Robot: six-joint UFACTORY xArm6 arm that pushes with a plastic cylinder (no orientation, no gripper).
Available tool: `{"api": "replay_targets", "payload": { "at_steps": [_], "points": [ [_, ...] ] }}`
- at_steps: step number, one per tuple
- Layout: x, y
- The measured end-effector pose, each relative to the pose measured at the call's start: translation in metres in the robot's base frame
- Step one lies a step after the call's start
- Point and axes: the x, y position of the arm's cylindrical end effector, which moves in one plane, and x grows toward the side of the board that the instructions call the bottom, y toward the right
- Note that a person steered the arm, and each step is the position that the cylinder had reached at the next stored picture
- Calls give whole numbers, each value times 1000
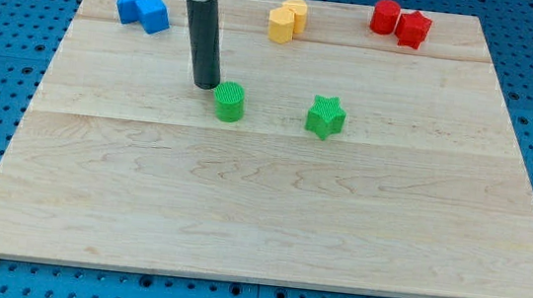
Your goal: Place the green circle vertically below the blue cube
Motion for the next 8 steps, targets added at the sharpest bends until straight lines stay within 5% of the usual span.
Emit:
{"api": "replay_targets", "payload": {
  "at_steps": [2, 3, 5, 6, 8],
  "points": [
    [-20, 34],
    [7, 73],
    [30, -67],
    [15, -1],
    [62, -25]
  ]
}}
